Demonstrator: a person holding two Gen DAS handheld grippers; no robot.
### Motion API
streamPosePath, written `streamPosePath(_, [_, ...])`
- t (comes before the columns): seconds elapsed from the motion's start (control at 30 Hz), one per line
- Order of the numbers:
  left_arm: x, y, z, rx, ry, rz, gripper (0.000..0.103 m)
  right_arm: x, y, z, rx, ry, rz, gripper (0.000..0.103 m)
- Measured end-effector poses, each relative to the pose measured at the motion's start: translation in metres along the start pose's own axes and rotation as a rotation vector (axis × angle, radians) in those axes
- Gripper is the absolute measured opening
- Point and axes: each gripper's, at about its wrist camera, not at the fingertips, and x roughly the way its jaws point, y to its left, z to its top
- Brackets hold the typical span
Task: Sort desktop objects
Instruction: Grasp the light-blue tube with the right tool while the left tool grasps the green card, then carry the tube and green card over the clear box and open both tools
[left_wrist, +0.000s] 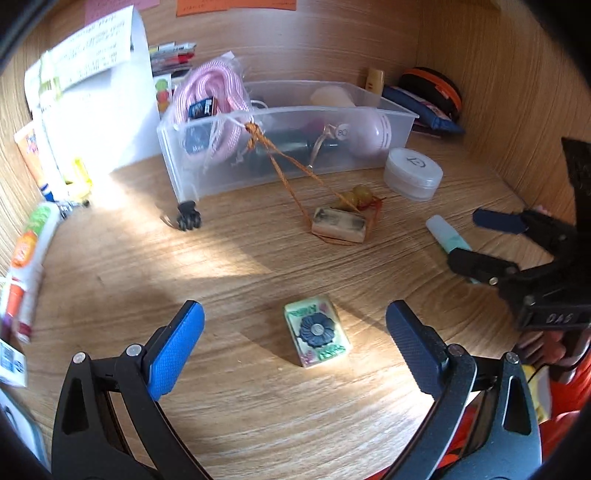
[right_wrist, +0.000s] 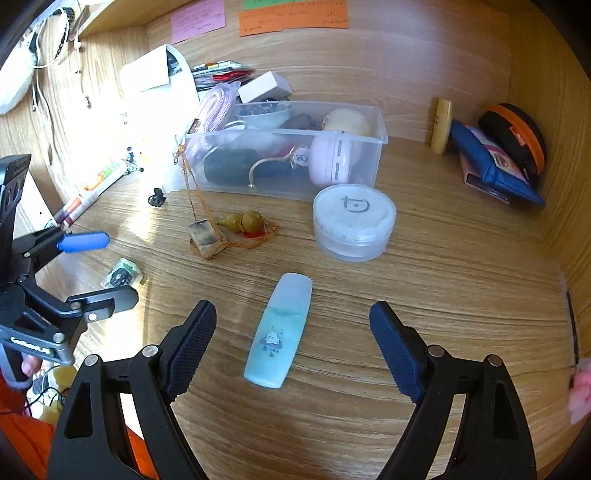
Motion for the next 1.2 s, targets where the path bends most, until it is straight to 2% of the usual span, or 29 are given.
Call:
streamPosePath(0.1, [0.0, -0.002, -0.003, 0.0, -0.02, 0.017, 0.099, 0.001, 0.003, -0.002, 0.005, -0.007, -0.006, 0.081])
streamPosePath(0.13, [-0.001, -0.002, -0.004, -0.003, -0.027, 0.017, 0.095, 0.001, 0.004, -0.003, 0.003, -0.01, -0.008, 0.079])
streamPosePath(0.17, [-0.001, -0.002, -0.005, -0.009, -0.027, 0.003, 0.084, 0.001, 0.005, -0.004, -0.002, -0.013, -0.012, 0.077])
streamPosePath(0.23, [0.001, -0.001, -0.005, -0.015, -0.022, -0.007, 0.074, 0.001, 0.008, -0.006, -0.011, -0.01, -0.019, 0.066])
streamPosePath(0.4, [-0.001, -0.003, -0.009, 0.01, -0.048, 0.03, 0.058, 0.003, 0.014, -0.01, -0.028, 0.002, -0.014, 0.053])
streamPosePath(0.47, [-0.001, -0.004, -0.009, 0.022, -0.051, 0.038, 0.047, 0.004, 0.014, -0.01, -0.027, 0.008, -0.012, 0.053])
streamPosePath(0.5, [0.0, -0.007, -0.009, 0.032, -0.056, 0.057, 0.045, 0.004, 0.014, -0.009, -0.023, 0.009, -0.008, 0.052])
streamPosePath(0.63, [0.0, -0.013, -0.01, 0.049, -0.068, 0.052, 0.033, 0.006, 0.013, -0.006, -0.023, 0.014, 0.001, 0.046])
streamPosePath(0.77, [0.001, -0.014, -0.008, 0.052, -0.066, 0.041, 0.024, 0.007, 0.018, -0.005, -0.066, 0.023, -0.012, 0.028])
streamPosePath(0.8, [0.002, -0.014, -0.007, 0.051, -0.063, 0.039, 0.024, 0.007, 0.018, -0.004, -0.07, 0.025, -0.004, 0.023])
streamPosePath(0.93, [0.002, -0.012, -0.002, 0.028, -0.061, 0.001, 0.024, 0.008, 0.016, -0.003, -0.059, 0.028, 0.022, 0.023])
streamPosePath(1.2, [-0.013, -0.01, 0.019, 0.022, -0.129, -0.03, 0.024, -0.007, 0.009, 0.016, -0.042, -0.036, 0.068, 0.023])
